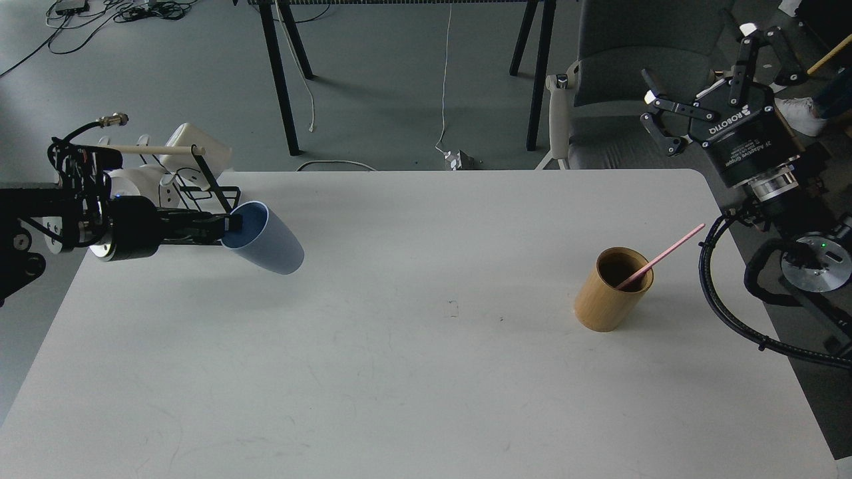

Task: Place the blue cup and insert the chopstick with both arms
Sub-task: 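Lift and carry the blue cup toward the table center with left gripper, then set the blue cup upright on the table and open the left gripper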

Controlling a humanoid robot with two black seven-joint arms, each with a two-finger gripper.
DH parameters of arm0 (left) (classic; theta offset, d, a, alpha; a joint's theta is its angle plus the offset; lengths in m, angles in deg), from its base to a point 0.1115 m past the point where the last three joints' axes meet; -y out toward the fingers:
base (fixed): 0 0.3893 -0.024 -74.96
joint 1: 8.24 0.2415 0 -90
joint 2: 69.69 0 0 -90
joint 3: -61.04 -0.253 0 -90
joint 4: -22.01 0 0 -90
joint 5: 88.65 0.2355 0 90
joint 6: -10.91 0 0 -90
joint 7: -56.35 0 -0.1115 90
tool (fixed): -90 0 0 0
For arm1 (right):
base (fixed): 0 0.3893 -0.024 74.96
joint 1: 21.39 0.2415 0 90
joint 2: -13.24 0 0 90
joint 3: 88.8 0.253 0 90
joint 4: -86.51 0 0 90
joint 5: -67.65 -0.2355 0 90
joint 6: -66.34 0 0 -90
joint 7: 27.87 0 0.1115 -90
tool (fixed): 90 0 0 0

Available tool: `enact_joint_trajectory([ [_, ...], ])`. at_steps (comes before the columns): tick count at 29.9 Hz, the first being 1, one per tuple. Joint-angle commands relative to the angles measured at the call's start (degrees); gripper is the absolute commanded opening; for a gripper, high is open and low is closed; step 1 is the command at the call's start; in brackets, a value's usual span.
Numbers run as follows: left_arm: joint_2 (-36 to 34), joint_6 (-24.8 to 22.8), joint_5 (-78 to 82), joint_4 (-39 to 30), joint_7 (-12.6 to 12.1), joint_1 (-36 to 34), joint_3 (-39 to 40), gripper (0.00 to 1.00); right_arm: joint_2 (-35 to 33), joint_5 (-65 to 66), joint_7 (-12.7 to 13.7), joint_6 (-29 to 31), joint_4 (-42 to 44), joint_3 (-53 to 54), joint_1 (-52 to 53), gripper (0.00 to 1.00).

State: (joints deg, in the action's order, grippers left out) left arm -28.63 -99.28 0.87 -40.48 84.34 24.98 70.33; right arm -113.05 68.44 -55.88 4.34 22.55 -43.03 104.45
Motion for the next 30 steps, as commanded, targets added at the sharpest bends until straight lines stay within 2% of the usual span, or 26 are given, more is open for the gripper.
enact_joint_trajectory([
  [1,6.11,-3.79,0.57,1.49,0.0,-5.87,-2.25,0.0,0.16,0.0,0.0,0.0,1.91,0.81,0.11,0.96],
  [4,13.93,-4.5,0.66,5.7,0.0,-11.06,-8.04,0.0,0.6,0.0,0.0,0.0,3.14,0.9,0.11,0.96],
  [7,23.25,-4.15,0.57,12.81,0.0,-14.76,-14.99,0.0,0.69,0.0,0.0,0.0,3.41,0.9,0.11,0.96],
  [10,31.69,-3.8,0.66,18.53,0.0,-16.0,-18.77,0.0,0.69,0.0,0.0,0.0,3.49,1.16,0.11,0.96],
  [13,36.36,-3.8,0.92,21.88,0.0,-16.0,-20.1,0.0,0.69,0.0,0.0,0.0,3.49,1.17,0.2,0.96],
  [20,41.64,-3.8,0.92,23.2,0.0,-15.73,-23.44,0.0,0.25,0.0,0.0,0.0,3.58,1.17,0.2,0.96],
  [30,44.45,-3.01,0.92,25.48,0.0,-15.38,-25.73,0.0,0.34,0.0,0.0,0.0,3.49,1.17,0.11,0.96],
])
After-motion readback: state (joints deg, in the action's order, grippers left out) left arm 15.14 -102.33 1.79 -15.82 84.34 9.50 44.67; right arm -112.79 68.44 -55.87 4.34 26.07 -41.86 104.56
